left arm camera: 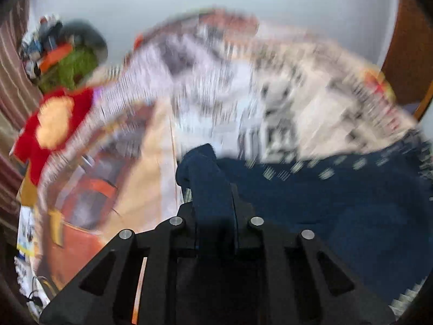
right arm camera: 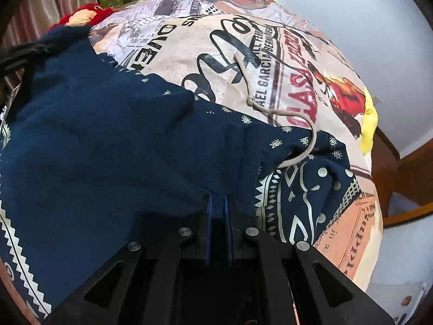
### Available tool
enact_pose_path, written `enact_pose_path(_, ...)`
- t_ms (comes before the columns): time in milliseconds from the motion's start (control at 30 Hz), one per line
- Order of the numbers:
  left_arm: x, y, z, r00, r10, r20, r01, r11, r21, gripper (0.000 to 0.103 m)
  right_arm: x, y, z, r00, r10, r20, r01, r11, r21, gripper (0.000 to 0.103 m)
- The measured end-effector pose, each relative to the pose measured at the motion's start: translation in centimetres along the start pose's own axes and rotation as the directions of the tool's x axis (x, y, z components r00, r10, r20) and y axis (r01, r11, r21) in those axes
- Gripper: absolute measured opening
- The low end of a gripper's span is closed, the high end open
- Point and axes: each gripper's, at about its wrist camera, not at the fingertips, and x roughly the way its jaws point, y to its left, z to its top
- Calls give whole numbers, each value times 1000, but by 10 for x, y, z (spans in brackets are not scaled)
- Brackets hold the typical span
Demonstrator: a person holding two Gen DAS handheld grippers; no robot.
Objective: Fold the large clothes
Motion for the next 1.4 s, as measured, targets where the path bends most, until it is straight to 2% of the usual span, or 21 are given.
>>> enact_pose_path(100,32,-7,-8,995,12,-102,-8,999,34,24,0,-3,-1,1000,15,-1,-15,1000,15,5)
enact_pose_path(233,13,-3,-7,997,-1,-80,5,999,49,27,-2,-10,-3,999,41,-12,-40,998,52,5)
enact_pose_path(267,3,1,-7,997,-11,-71,15,999,49,32,-4,-14,-4,999,48,-17,-47,996,72,5)
enact_pose_path(333,-19,9,-7,999,-21,-35,22,999,36,51,-10,-18,-6,998,65,-22,-62,993,102,5)
enact_pose_path(400,-49,23,-10,999,-28,26,28,1000,4,70,-19,-22,-7,997,76,-19,-73,988,133,5)
enact_pose_path(500,-83,40,-21,995,-64,74,68,996,-61,78,-43,-23,-9,996,82,26,-85,983,163,5)
enact_pose_path(600,-98,50,-41,990,-124,61,132,981,-141,81,-64,-22,-7,989,127,80,-141,972,190,5)
enact_pose_path(667,-98,55,-60,982,-187,34,190,956,-223,82,-80,-16,-3,977,180,116,-202,956,212,5)
enact_pose_path(733,-90,60,-82,969,-246,-12,229,919,-320,82,-91,-6,4,960,235,149,-264,940,216,5)
enact_pose_path(833,-77,64,-114,957,-284,-65,222,855,-469,82,-106,22,17,939,292,184,-322,932,164,5)
enact_pose_path(900,-67,67,-134,936,-343,-71,245,785,-569,82,-109,46,25,936,300,186,-324,939,113,5)
enact_pose_path(967,-57,66,-148,901,-429,-58,296,709,-640,82,-102,73,30,935,319,157,-331,942,57,5)
enact_pose_path(1033,-45,65,-158,848,-530,-32,357,614,-703,82,-87,95,32,939,331,97,-333,943,9,5)
enact_pose_path(1100,-33,63,-163,798,-602,8,398,518,-757,83,-58,114,30,954,301,-21,-301,953,-27,5)
enact_pose_path(1133,-29,63,-162,792,-610,24,402,493,-772,85,-39,123,25,959,267,-97,-272,961,-48,5)
enact_pose_path(1167,-27,64,-160,794,-606,52,414,475,-777,86,-28,126,21,960,250,-125,-259,964,-62,5)
enact_pose_path(1233,-25,65,-153,790,-604,104,449,454,-769,86,-21,124,14,957,268,-112,-277,959,-69,5)
enact_pose_path(1267,-22,65,-149,776,-617,131,474,434,-766,86,-22,121,11,954,282,-100,-289,955,-62,5)
enact_pose_path(1333,-10,63,-142,746,-643,173,499,368,-784,86,-23,114,9,946,308,-102,-312,950,-27,5)
enact_pose_path(1367,-4,63,-138,742,-644,187,503,349,-791,86,-22,110,8,940,326,-102,-328,945,-2,5)
enact_pose_path(1400,3,63,-134,748,-634,196,501,346,-793,86,-21,109,7,938,331,-101,-332,943,3,5)
